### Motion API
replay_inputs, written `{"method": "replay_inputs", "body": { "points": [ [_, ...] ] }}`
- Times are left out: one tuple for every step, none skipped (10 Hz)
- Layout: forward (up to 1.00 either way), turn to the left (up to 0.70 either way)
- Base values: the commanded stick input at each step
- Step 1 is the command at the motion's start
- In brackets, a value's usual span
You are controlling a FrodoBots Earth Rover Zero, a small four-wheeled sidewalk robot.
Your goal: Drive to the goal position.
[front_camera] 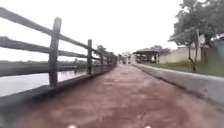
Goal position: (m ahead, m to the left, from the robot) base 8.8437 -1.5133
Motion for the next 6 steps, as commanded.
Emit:
{"method": "replay_inputs", "body": {
  "points": [
    [1.0, -0.29],
    [1.0, -0.29],
    [1.0, -0.29],
    [1.0, -0.29],
    [1.0, -0.29],
    [1.0, -0.29]
  ]
}}
